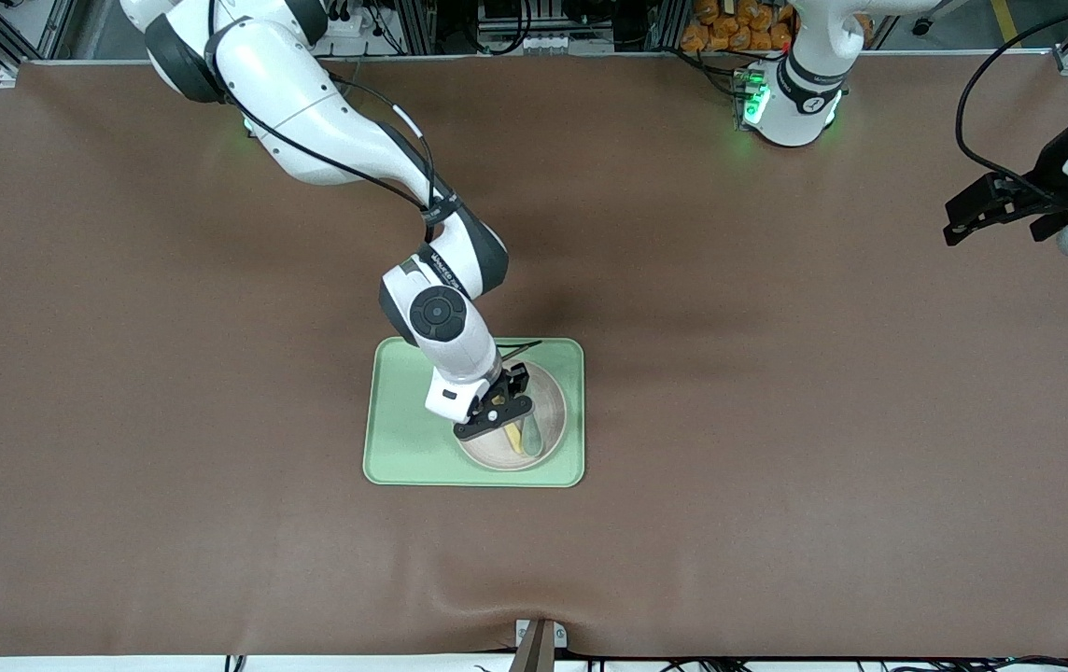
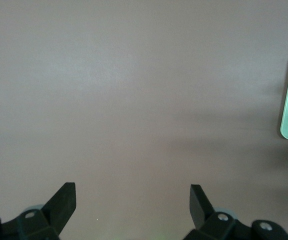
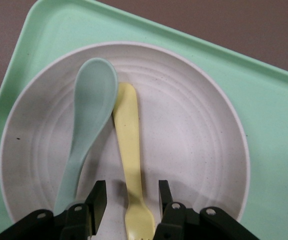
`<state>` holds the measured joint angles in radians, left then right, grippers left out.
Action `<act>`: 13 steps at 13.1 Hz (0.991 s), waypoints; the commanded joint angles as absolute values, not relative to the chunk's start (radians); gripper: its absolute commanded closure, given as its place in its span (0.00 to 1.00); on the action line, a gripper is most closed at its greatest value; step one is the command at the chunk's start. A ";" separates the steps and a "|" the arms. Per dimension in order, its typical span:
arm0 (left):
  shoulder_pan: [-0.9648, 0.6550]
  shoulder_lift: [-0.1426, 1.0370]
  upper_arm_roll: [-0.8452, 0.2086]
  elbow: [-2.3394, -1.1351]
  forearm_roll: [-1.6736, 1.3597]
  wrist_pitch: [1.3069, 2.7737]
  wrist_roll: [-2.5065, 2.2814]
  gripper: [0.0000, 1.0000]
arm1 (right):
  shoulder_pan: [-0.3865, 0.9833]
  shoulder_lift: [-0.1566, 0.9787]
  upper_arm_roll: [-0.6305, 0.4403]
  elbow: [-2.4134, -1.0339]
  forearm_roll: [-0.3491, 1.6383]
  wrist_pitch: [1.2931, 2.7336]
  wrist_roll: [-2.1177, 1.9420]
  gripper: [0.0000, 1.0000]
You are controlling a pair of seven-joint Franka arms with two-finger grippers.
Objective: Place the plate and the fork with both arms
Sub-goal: 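Lower the right gripper over the yellow fork and grasp it, then lift the fork with the right gripper and set it beside the plate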
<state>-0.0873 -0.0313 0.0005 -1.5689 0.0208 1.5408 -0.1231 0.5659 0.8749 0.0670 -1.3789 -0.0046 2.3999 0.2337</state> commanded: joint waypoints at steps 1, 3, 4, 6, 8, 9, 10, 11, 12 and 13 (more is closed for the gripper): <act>-0.089 -0.011 -0.005 -1.525 0.046 1.509 -0.104 0.00 | 0.577 0.900 0.055 -1.348 -0.038 2.411 0.256 0.50; -0.078 -0.009 -0.005 -1.526 0.041 1.509 -0.100 0.00 | 0.577 0.905 0.052 -1.348 -0.041 2.411 0.256 0.53; -0.075 -0.008 -0.003 -1.526 0.035 1.509 -0.098 0.00 | 0.578 0.908 0.052 -1.348 -0.049 2.413 0.258 0.54; -0.077 -0.008 -0.005 -1.526 0.035 1.509 -0.100 0.00 | 0.580 0.914 0.052 -1.350 -0.052 2.427 0.258 0.57; -0.077 -0.008 -0.005 -1.529 0.034 1.509 -0.100 0.00 | 0.581 0.916 0.052 -1.350 -0.057 2.427 0.258 0.65; -0.077 -0.008 -0.005 -1.532 0.034 1.509 -0.100 0.00 | 0.581 0.916 0.052 -1.348 -0.061 2.425 0.256 0.76; -0.077 -0.008 -0.005 -1.534 0.034 1.509 -0.101 0.00 | 0.580 0.914 0.052 -1.345 -0.060 2.419 0.258 0.99; -0.078 -0.008 -0.005 -1.534 0.034 1.509 -0.101 0.00 | 0.578 0.911 0.052 -1.345 -0.060 2.416 0.258 1.00; -0.078 -0.008 -0.005 -1.534 0.034 1.509 -0.106 0.00 | 0.577 0.907 0.052 -1.344 -0.058 2.413 0.258 1.00; -0.078 -0.008 -0.005 -1.534 0.034 1.509 -0.106 0.00 | 0.575 0.902 0.052 -1.336 -0.055 2.408 0.258 1.00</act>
<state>-0.0831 -0.0180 0.0017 -1.5575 0.0214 1.5294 -0.1216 0.5682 0.8949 0.0595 -1.3701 -0.0376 2.4206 0.2342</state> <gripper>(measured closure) 0.000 0.863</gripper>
